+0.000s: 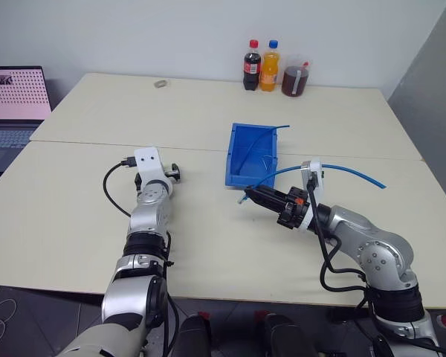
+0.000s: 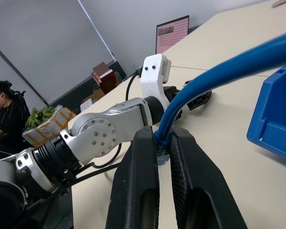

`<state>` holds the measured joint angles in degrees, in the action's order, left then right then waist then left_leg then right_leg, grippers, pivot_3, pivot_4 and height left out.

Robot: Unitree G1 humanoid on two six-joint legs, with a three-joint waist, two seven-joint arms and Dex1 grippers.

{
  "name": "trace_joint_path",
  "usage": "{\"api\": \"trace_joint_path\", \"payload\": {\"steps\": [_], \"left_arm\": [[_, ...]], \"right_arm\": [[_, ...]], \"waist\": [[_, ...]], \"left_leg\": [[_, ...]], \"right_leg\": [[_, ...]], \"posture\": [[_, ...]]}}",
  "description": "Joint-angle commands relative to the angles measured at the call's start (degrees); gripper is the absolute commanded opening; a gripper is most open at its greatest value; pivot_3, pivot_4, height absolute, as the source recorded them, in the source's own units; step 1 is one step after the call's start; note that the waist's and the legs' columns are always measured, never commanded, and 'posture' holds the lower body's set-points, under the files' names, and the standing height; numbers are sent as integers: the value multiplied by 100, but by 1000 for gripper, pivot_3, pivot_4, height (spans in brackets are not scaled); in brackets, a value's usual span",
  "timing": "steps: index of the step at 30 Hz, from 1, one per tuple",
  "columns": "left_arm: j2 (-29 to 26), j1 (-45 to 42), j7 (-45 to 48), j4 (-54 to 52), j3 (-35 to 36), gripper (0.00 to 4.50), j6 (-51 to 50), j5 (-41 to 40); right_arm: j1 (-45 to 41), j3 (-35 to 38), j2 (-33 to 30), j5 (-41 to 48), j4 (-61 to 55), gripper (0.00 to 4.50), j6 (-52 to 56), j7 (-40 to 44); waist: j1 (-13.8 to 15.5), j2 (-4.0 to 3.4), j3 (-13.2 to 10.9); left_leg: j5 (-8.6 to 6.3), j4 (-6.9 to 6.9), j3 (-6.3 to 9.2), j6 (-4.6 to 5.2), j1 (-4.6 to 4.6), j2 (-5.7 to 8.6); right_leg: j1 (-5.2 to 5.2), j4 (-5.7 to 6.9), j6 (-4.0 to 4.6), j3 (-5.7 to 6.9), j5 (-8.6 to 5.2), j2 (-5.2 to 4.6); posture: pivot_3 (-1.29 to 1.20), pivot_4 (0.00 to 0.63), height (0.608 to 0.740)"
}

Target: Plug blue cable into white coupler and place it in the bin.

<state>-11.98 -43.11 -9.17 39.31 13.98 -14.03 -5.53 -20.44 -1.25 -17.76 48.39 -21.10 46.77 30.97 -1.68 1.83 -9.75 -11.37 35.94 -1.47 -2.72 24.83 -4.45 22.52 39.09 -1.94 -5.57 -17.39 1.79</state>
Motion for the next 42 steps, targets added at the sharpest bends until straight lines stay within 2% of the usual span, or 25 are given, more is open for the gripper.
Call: {"api": "trace_joint_path", "payload": {"steps": [1,15,17,22,28,33,37,42], "left_arm": [[-2,-161,28,11,18,4070,195,-31],[-13,-238,-44,247,-7,1078,376,14],[-11,-223,-43,241,-7,857,371,12],[12,-42,366,-81,109,819,145,-318],[-563,879,3167,-2016,-778,812,-901,-1000],[-1390,1609,5560,-3428,-1913,810,-801,-1236],[-1760,1674,6931,-3606,-2507,810,-319,-1235],[-1767,1281,7886,-2917,-3151,810,463,-744]], "right_arm": [[-39,74,8,28,-165,59,-87,4],[-13,60,38,17,-190,57,-94,-24],[-12,57,44,10,-192,57,-100,-30],[-8,56,43,-26,-228,57,-132,-59],[269,-12,-517,-256,-735,57,-166,140],[718,-16,-1052,-375,-1275,56,-181,318],[953,13,-1330,-490,-1500,56,-252,403],[1000,-66,-1445,-692,-1524,56,-406,437]], "waist": [[-1,0,0],[-1,0,0],[0,0,0],[0,0,0],[-12,-1,0],[-15,-2,1],[-14,-3,2],[-12,-3,1]], "left_leg": [[0,0,0,0,0,0],[0,0,0,0,0,0],[0,0,0,0,0,0],[0,1,0,-1,0,0],[5,-1,-3,-11,0,-1],[6,-2,0,-12,-3,-3],[5,2,0,-10,-8,-1],[4,10,3,-7,-10,-2]], "right_leg": [[0,0,0,0,0,0],[0,0,0,0,0,0],[0,1,0,0,0,0],[0,1,0,0,1,0],[0,2,1,-1,1,-1],[-3,5,3,2,0,-1],[-9,3,2,0,0,-1],[-11,4,-23,1,-13,1]], "posture": [[0,150,740],[0,150,740],[0,150,740],[0,150,740],[0,150,740],[0,150,740],[0,150,740],[0,150,740]]}}
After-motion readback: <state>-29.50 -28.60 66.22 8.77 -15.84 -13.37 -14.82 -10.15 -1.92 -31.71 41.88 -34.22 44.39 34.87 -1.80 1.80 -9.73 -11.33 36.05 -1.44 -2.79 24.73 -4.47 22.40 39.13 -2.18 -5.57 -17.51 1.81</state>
